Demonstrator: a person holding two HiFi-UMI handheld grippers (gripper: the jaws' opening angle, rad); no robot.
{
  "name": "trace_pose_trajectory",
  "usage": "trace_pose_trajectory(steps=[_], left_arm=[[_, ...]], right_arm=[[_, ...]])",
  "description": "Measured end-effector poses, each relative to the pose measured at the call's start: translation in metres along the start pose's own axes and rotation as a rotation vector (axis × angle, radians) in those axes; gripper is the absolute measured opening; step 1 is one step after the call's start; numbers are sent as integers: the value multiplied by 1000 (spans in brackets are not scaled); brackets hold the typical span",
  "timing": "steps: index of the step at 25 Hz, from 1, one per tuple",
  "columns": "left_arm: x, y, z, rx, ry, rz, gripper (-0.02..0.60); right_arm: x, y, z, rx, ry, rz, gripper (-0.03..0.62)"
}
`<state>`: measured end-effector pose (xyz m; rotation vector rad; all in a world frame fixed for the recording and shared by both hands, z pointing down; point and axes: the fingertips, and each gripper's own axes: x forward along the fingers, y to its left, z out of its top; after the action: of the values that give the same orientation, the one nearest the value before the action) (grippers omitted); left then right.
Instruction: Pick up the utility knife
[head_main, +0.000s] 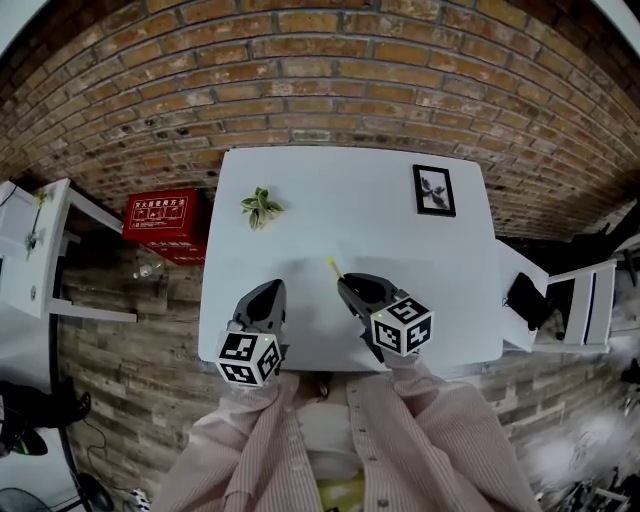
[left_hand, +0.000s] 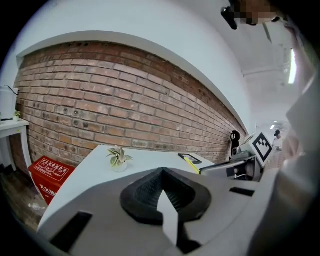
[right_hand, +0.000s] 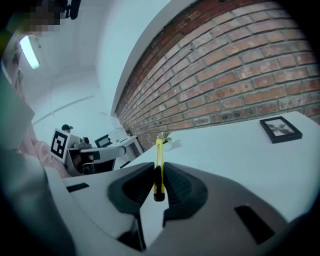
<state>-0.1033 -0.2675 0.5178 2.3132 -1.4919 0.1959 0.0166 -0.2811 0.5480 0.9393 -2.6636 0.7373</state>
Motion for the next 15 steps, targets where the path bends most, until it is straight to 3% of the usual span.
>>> trace_pose_trajectory(steps=[15], left_arm=[[-5, -1, 72, 72, -157, 3, -8]], right_arm=[[-50, -9, 84, 72, -348, -75, 60]])
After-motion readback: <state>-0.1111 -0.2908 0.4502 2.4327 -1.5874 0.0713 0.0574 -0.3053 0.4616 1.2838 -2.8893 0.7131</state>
